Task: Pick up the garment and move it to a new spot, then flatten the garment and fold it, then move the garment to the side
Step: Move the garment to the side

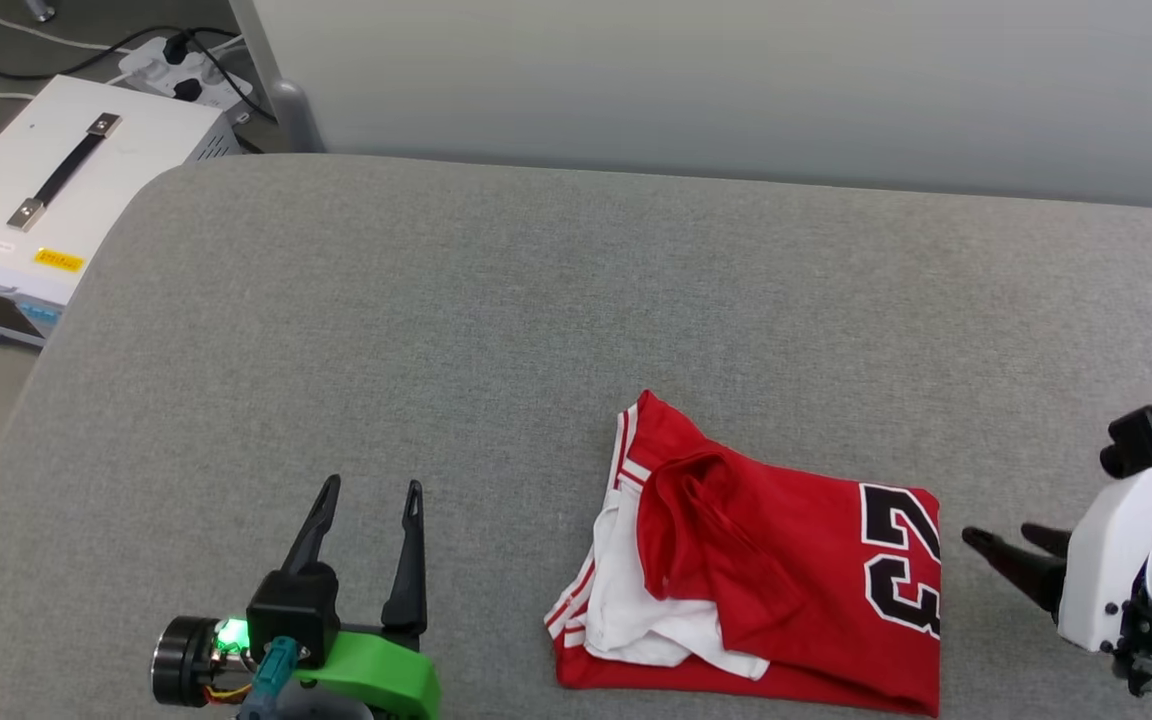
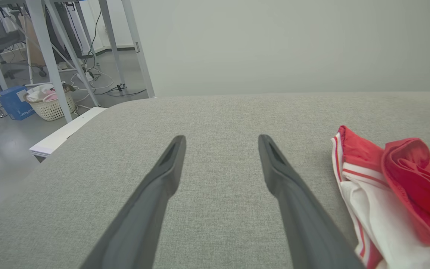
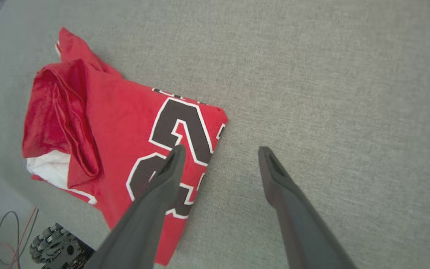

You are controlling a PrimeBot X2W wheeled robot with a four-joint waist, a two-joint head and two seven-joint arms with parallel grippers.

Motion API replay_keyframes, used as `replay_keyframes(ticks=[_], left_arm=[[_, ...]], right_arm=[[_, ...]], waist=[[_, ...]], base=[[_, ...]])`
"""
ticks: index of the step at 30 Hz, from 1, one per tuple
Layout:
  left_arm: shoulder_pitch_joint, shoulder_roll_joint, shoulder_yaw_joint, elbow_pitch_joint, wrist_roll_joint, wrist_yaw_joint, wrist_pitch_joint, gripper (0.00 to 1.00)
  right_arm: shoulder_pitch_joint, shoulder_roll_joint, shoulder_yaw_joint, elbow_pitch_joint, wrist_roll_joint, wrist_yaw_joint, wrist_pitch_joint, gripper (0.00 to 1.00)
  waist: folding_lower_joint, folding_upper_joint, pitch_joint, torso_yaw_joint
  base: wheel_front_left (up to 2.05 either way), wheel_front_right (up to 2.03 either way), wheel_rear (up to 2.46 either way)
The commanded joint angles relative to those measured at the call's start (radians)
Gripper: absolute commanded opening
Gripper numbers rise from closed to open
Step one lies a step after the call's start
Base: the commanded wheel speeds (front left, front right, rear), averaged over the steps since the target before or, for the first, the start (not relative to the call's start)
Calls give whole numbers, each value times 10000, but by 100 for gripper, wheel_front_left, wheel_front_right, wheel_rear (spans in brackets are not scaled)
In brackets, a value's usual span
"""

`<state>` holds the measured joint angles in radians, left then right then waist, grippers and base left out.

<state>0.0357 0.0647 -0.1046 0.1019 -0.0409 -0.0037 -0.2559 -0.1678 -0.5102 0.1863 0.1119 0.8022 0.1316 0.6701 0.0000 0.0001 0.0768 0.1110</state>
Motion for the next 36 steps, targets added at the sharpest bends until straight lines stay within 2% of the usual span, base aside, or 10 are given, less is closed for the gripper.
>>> replay_keyframes(ticks=[1,5,15,20,21,22,23,31,36], left_arm=[[-250,-47,-58,39,24,-39,-59,100],[-367,-68,-129,48,7,-18,-59,100],[-755,-103,-337,147,-13,-43,-59,100],[-780,-114,-411,202,-15,-11,-59,100],[-765,-115,-410,209,-18,0,-59,100],[-750,-116,-406,212,-20,8,-59,100],[-726,-117,-397,215,-21,15,-59,100],[-577,-125,-367,290,-44,72,-59,100],[-443,-129,-332,255,-63,112,-59,100]], right_arm=[[197,74,28,138,243,-9,240,100],[387,320,179,456,620,-9,596,100],[-123,1164,679,1860,910,-9,288,100],[-33,1209,1373,2310,961,-9,221,100],[-22,1168,1512,2324,974,-9,138,57],[-27,1117,1617,2297,967,-9,13,40],[-48,1059,1716,2263,970,-9,-178,0],[-822,400,2256,1463,872,-9,-1563,0],[-1321,-174,2535,685,646,-9,-2018,0]], waist=[[0,-1,176,187],[0,-1,388,371],[0,-1,845,788],[0,-1,827,903],[0,-1,805,909],[0,-1,784,907],[0,-1,758,896],[0,-1,460,553],[0,-1,277,142]], base=[[0,0,0],[0,0,0],[0,0,0],[0,0,0],[0,0,0],[0,0,0],[0,0,0],[0,0,0],[0,0,0]])
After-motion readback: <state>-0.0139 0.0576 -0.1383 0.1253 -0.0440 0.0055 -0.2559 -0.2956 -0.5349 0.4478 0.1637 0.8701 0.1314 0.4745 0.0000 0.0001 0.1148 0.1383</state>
